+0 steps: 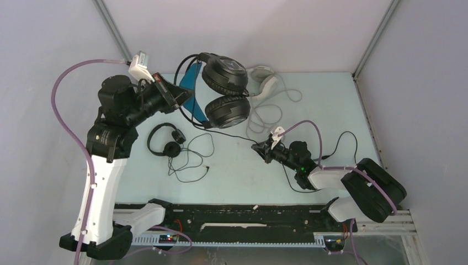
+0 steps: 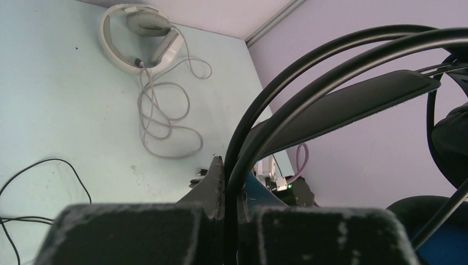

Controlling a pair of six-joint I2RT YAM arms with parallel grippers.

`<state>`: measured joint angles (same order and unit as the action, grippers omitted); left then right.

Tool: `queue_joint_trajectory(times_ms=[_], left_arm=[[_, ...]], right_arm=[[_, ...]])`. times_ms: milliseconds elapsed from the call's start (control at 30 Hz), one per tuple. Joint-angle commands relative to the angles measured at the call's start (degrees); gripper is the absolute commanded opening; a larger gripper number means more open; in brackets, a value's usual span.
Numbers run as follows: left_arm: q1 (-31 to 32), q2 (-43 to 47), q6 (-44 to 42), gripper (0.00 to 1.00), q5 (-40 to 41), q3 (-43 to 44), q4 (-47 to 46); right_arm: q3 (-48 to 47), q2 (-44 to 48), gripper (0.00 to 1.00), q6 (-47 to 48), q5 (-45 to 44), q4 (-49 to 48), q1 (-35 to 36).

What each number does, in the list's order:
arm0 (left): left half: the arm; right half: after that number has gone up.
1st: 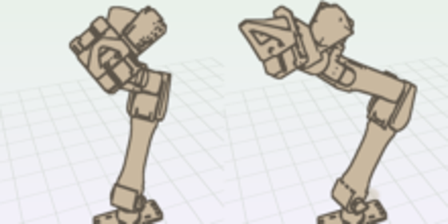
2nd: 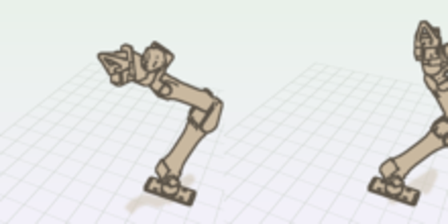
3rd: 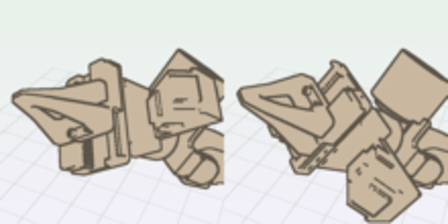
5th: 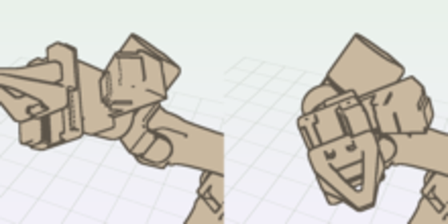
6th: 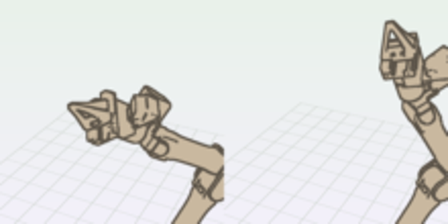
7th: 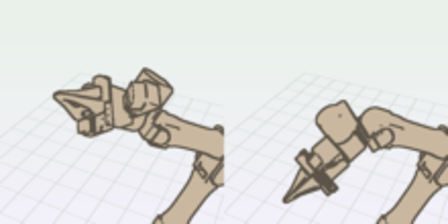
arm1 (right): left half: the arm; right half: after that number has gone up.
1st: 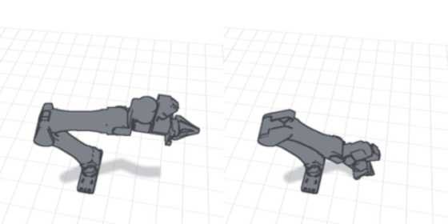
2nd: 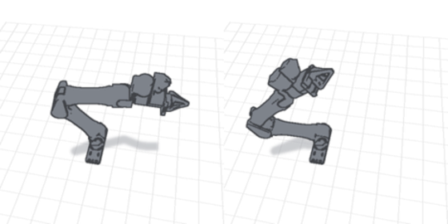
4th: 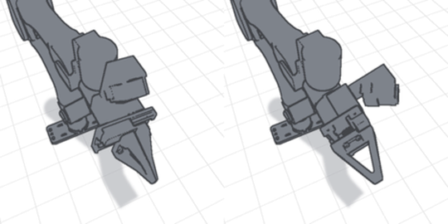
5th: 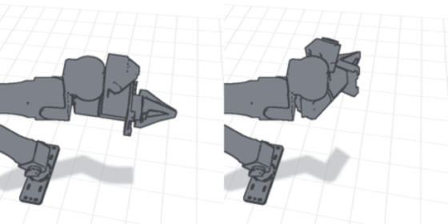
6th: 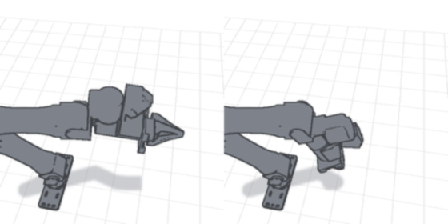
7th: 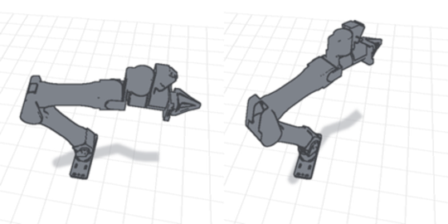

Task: Wrap the headphones
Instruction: Wrap the headphones cable around the headphones.

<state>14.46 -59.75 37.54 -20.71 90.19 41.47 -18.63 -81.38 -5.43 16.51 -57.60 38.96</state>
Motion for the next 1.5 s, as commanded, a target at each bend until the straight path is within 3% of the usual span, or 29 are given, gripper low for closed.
queue_joint_trajectory(times_ms=[0,367,867,1133,1400,1467], left_arm=[[-1.73,0.38,6.69,0.0,0.8,4.5,-5.64],[-4.34,-0.19,9.05,0.0,7.87,5.12,-5.44],[-6.02,0.15,1.72,0.0,24.3,9.74,-0.06],[-6.11,-0.16,2.01,0.0,20.48,9.11,0.1],[-6.02,-1.1,5.38,0.0,-4.97,5.51,-4.85],[-5.98,-0.04,3.69,0.0,-7.32,3.46,-4.4]], right_arm=[[0.59,1.58,0.0,0.67,-1.13,0.74,-0.48],[2.87,1.53,0.0,1.19,-1.72,-0.94,-0.42],[4.66,0.82,0.0,1.83,-0.7,-2.4,-0.89],[4.83,0.1,0.0,1.58,-0.62,-3.58,-0.95],[2.77,-1.11,0.0,0.71,-0.37,-3.57,-1.79],[1.99,-1.3,0.0,-0.05,-0.14,-3.62,-2.64]])
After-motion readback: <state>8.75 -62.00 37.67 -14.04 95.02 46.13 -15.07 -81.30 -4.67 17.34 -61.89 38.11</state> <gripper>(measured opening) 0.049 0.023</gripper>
